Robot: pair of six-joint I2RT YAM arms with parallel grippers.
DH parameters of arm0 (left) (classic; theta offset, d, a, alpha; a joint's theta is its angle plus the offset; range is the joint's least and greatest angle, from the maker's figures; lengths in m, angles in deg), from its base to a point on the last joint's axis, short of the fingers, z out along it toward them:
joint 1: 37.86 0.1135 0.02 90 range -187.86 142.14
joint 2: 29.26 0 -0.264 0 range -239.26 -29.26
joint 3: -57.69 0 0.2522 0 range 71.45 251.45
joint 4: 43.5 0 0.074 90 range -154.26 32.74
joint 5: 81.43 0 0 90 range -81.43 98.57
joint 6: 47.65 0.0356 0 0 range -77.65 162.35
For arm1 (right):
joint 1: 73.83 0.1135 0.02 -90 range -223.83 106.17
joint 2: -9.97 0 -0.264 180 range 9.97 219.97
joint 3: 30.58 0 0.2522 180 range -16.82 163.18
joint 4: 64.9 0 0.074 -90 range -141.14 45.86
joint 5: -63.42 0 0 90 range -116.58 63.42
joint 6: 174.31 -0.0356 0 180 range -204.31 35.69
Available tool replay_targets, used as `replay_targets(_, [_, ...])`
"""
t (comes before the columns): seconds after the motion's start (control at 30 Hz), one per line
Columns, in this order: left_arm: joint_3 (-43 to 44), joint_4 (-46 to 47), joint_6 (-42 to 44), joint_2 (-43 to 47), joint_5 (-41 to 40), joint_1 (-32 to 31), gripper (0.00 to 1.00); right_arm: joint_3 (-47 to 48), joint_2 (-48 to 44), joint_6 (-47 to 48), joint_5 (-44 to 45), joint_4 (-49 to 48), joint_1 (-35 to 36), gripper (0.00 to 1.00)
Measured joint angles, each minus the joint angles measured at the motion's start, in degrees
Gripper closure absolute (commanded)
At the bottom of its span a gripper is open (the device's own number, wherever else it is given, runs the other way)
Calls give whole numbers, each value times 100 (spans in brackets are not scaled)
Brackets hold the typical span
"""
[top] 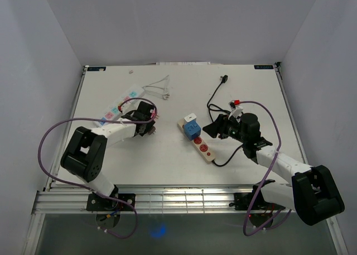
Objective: Insert the plug
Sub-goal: Pick up the plug from the center of the board.
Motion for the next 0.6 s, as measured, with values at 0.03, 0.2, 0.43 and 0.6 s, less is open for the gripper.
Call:
replay_targets(0.03, [-107,129,142,118,26,-37,75,0,0,7,-2,-2,0,38])
replay_targets(0.2, [-527,970,1222,831,57,-527,71,0,-4,26,-37,-2,0,38])
replay_targets(0.43, [-1569,2756,2815,2050,619,-984,73,-11,-81,37,-37,-4,0,38])
replay_targets(0.6, [-2450,4076,3779,2789,1670,-977,97,-61,-122,37,-39,-4,0,39])
